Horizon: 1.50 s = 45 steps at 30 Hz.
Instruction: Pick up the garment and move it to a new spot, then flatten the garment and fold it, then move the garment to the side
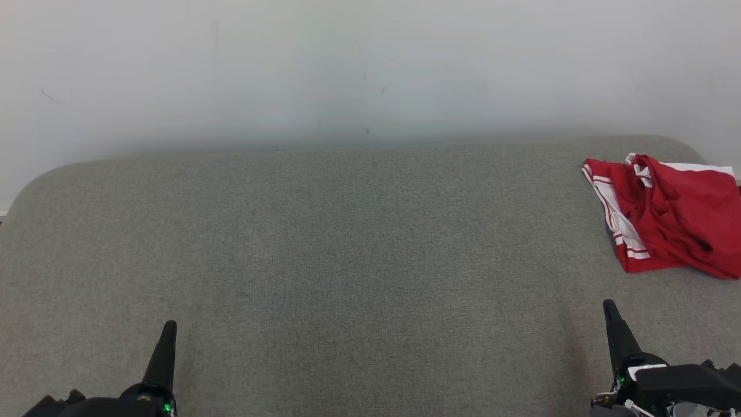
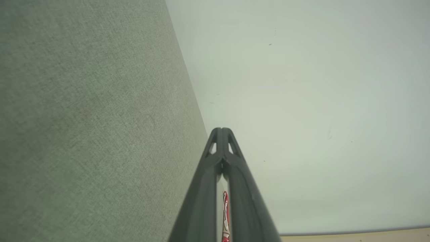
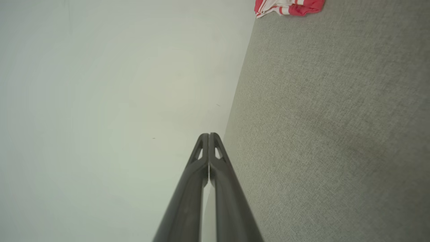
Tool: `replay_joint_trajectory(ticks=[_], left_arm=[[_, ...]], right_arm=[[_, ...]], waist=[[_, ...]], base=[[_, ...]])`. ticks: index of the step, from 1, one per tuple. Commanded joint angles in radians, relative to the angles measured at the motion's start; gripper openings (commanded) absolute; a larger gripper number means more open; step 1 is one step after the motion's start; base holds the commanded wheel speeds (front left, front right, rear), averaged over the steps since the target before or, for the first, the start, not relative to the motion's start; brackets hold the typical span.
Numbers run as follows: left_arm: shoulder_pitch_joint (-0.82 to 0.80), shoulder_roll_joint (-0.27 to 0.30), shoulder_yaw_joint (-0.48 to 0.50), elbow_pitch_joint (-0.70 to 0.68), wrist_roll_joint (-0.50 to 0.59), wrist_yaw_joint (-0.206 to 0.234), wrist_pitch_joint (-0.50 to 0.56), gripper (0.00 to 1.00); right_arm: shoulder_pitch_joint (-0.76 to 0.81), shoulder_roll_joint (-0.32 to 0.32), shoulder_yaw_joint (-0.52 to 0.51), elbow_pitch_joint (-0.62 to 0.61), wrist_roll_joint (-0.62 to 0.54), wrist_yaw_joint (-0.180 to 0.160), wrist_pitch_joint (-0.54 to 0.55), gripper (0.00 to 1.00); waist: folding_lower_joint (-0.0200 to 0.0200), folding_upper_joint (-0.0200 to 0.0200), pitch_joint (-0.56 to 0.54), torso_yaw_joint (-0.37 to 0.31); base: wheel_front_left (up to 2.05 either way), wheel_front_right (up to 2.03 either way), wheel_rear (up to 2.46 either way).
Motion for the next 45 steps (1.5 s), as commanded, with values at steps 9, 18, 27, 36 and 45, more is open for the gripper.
replay_joint_trajectory(ticks=[9, 18, 27, 36, 45], left_arm=[[-0.023, -0.001, 0.006, 0.001, -0.082, -0.007, 0.024, 0.0], [-0.03, -0.002, 0.009, 0.004, -0.146, -0.01, 0.04, 0.0], [-0.036, -0.003, 0.012, 0.007, -0.197, -0.009, 0.054, 0.0], [-0.035, -0.003, 0.012, 0.007, -0.198, -0.008, 0.054, 0.0], [-0.035, -0.003, 0.011, 0.007, -0.198, -0.008, 0.054, 0.0]], right_arm=[[-0.019, 0.004, -0.011, -0.007, 0.081, -0.002, 0.019, 0.0], [-0.023, 0.006, -0.018, -0.007, 0.143, -0.002, 0.035, 0.0], [-0.028, 0.009, -0.023, -0.007, 0.197, -0.002, 0.047, 0.0], [-0.028, 0.009, -0.023, -0.007, 0.195, -0.002, 0.047, 0.0], [-0.028, 0.008, -0.023, -0.007, 0.195, -0.002, 0.047, 0.0]], waist=[[0.0, -0.0001, 0.003, -0.002], [0.0, -0.0001, 0.005, -0.004], [0.0, -0.0001, 0.007, -0.005], [0.0, -0.0001, 0.007, -0.005], [0.0, -0.0001, 0.007, -0.005]], base=[[0.0, 0.0, 0.0], [0.0, 0.0, 0.0], [0.0, 0.0, 0.0], [0.0, 0.0, 0.0], [0.0, 0.0, 0.0]])
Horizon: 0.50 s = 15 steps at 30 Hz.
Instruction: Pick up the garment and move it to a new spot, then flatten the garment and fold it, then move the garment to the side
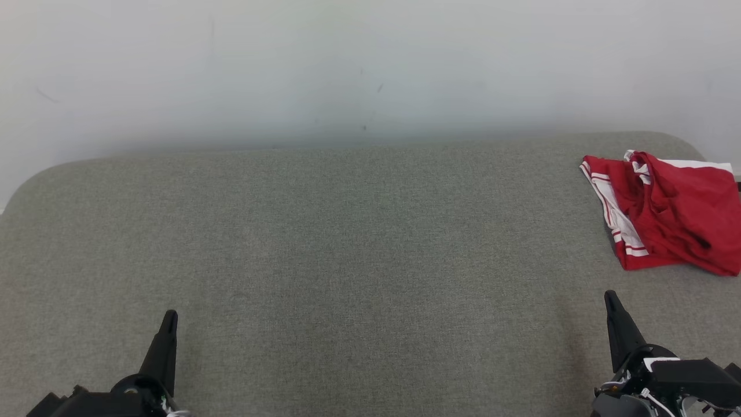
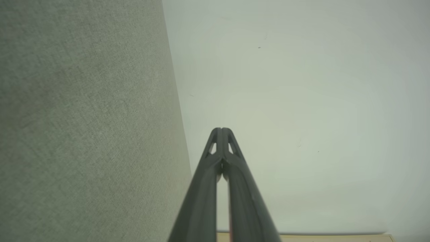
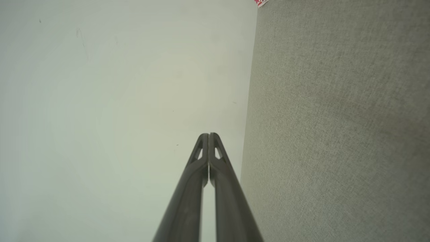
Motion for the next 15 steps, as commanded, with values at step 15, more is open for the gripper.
replay_joint_trajectory(ticks=[15], left_arm=[[-0.01, -0.001, 0.003, 0.002, -0.004, -0.001, 0.003, 0.0]], right_arm=[[-0.007, 0.002, -0.002, -0.003, 0.001, -0.002, 0.003, 0.0]], waist=[[0.0001, -0.0001, 0.0, 0.0]], base=[[0.0, 0.0, 0.0]])
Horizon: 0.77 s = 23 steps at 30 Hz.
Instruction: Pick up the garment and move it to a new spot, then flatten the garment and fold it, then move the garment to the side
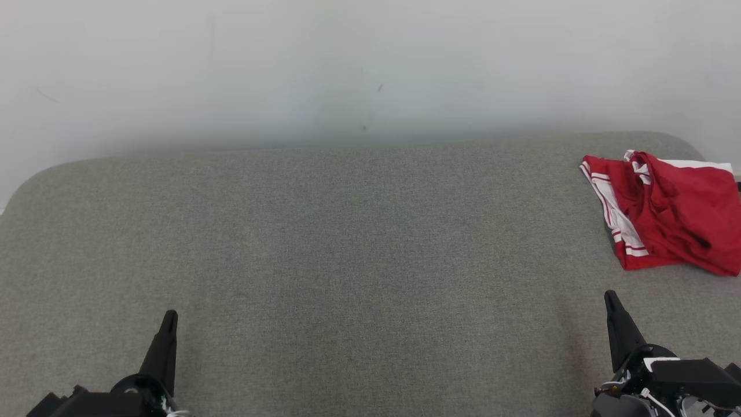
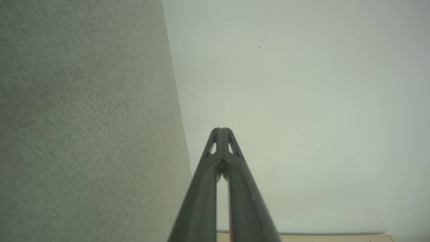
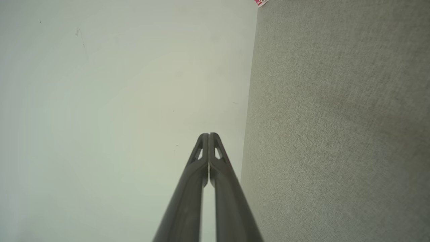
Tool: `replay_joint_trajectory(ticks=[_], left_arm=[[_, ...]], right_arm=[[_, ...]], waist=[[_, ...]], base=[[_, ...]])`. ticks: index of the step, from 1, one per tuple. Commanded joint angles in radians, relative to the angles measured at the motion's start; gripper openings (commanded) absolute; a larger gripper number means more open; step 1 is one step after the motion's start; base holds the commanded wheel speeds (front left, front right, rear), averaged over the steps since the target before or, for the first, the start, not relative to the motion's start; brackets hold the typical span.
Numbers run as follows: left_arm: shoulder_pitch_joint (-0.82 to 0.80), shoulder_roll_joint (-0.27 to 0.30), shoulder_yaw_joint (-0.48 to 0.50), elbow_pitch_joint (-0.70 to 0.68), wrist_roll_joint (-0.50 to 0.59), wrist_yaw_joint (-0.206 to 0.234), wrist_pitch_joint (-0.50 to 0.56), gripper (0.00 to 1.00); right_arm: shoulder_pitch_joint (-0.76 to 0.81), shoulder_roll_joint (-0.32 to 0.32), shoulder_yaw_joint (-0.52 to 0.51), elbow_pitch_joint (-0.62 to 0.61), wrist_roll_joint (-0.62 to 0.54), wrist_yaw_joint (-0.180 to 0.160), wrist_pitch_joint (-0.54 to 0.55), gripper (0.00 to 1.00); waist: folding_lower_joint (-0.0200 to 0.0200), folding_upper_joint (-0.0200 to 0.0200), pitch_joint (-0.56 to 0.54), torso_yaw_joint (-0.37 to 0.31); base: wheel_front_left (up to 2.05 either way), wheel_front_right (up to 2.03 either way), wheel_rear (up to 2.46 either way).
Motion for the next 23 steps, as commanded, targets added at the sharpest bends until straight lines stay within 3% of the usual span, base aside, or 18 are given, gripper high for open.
replay_joint_trajectory(ticks=[1, 23], left_arm=[[-0.01, -0.001, 0.003, 0.002, -0.004, -0.001, 0.003, 0.0], [-0.01, -0.001, 0.003, 0.002, -0.004, -0.001, 0.003, 0.0]], right_arm=[[-0.007, 0.002, -0.002, -0.002, 0.001, -0.002, 0.003, 0.0], [-0.007, 0.002, -0.002, -0.002, 0.002, -0.002, 0.003, 0.0]], waist=[[0.0, -0.0001, 0.0, 0.0], [0.0, -0.0001, 0.0, 0.0]], base=[[0.0, 0.0, 0.0], [0.0, 0.0, 0.0]])
